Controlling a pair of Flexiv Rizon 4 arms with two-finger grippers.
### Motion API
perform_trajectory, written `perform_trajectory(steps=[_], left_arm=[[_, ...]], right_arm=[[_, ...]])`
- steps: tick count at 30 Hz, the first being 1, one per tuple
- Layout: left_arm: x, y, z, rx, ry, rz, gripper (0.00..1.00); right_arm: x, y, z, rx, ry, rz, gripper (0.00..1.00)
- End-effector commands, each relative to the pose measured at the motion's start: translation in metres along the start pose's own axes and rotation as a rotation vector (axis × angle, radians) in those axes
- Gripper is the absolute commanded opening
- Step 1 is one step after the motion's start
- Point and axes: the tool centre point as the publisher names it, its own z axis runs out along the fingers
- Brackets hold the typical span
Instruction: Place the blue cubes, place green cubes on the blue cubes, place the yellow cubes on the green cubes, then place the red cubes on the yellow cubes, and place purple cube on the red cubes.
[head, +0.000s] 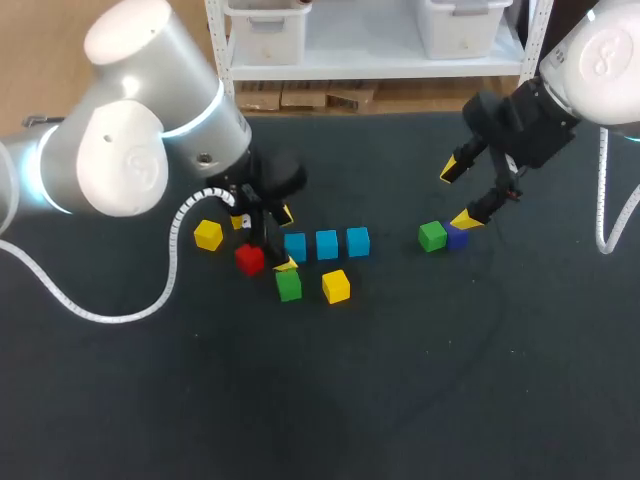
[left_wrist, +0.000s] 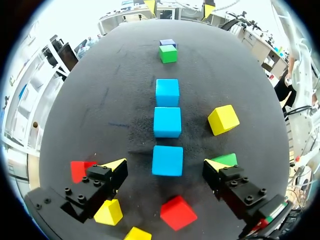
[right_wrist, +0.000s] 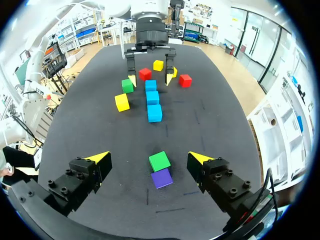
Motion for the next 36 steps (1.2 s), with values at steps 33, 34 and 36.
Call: perform_trajectory(steps=[33,34,36], left_arm=[[0.003,-0.084,-0.04,-0.062,-0.005,-0.129,1.0],[0.002,-0.085,-0.038,-0.061,-0.012,-0.135,1.0],[0.003,-0.085,-0.033,-0.065,-0.03,-0.143,1.0]], right_arm=[[0.0,0.0,0.0,-0.001,-0.002,-0.001,1.0],[0.0,0.0,0.0,-0.001,-0.002,-0.001,1.0],[0.0,0.0,0.0,-0.001,-0.002,-0.001,1.0]])
